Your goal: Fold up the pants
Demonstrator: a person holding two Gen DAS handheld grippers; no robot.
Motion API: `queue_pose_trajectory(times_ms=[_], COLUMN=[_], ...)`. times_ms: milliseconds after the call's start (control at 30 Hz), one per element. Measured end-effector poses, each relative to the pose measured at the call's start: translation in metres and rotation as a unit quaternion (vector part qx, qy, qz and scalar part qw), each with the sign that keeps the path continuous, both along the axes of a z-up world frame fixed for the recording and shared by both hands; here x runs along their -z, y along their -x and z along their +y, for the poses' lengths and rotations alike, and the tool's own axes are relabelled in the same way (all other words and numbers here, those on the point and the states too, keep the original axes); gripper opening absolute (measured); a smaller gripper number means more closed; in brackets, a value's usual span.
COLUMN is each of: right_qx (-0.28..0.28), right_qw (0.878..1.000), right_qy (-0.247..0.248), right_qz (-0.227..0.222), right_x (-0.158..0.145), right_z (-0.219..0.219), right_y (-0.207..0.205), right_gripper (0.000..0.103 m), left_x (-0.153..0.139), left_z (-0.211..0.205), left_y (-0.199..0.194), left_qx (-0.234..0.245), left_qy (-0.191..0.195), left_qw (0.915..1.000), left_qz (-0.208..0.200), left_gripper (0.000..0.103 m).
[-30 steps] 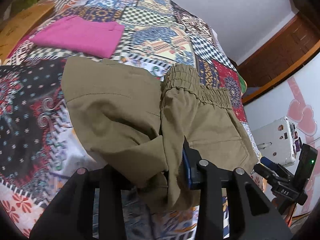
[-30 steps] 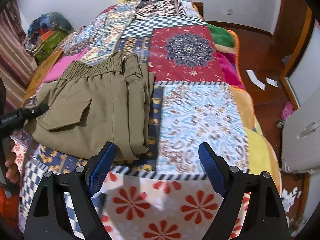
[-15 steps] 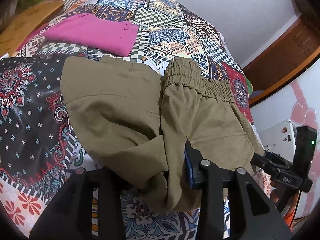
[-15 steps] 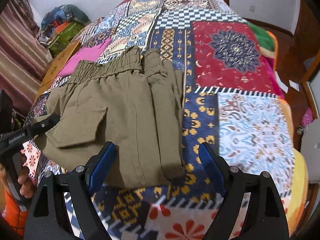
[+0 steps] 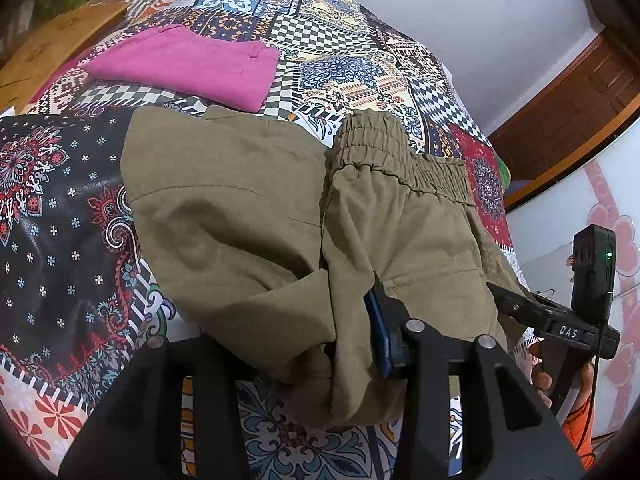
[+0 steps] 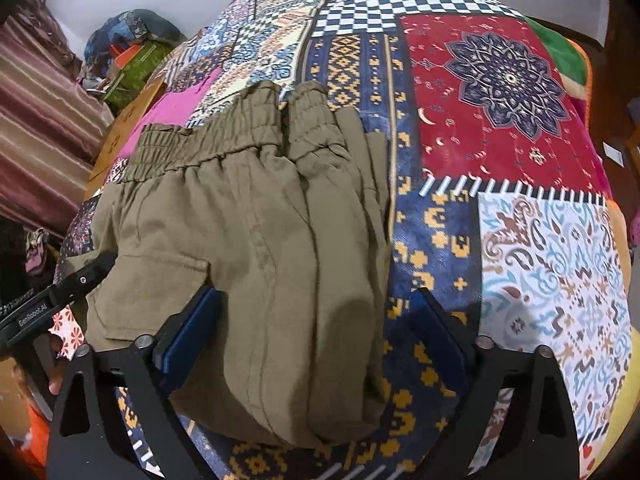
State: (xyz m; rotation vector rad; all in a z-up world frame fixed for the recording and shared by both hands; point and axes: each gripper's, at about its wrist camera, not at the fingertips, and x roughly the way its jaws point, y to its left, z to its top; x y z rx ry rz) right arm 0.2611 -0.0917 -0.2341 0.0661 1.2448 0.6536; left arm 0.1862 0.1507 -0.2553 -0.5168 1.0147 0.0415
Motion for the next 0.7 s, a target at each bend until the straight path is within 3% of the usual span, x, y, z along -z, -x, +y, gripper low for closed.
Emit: queue_pose_trajectory(times_ms=[200, 433, 600, 700], right_qx=[-0.021, -0.027, -0.034, -0.037], right_qw=[1.0, 0.999, 0.999, 0.998], right_qy=[-0.004, 0.007, 0.019, 0.023], right_qz=[-0.006, -0.019, -0.036, -0.044], right_x=[-0.007, -0.008, -0.017, -0.018], right_z=[0.007, 0.016, 0.018, 0.017], right_y=[0.004, 0.003, 0.003, 0.004], right_gripper=[0.066, 0.053, 0.025, 0.022], left_x=[0.0, -0.003, -0.008, -0.01], left_z=[-0.001, -0.001, -0.007, -0.006], left_y=[-0.001, -0.003, -0.008, -0.008], left_qx=[0.002, 0.002, 0.012, 0.013], left_qy=[-0.007, -0.012, -0.037, -0.04], left_qw=[1.0, 0.9999, 0.9992, 0.9991], left_qz=[0.002, 0.007, 0.008, 0.007], left_gripper=[0.042, 0.042, 0.042, 0.042])
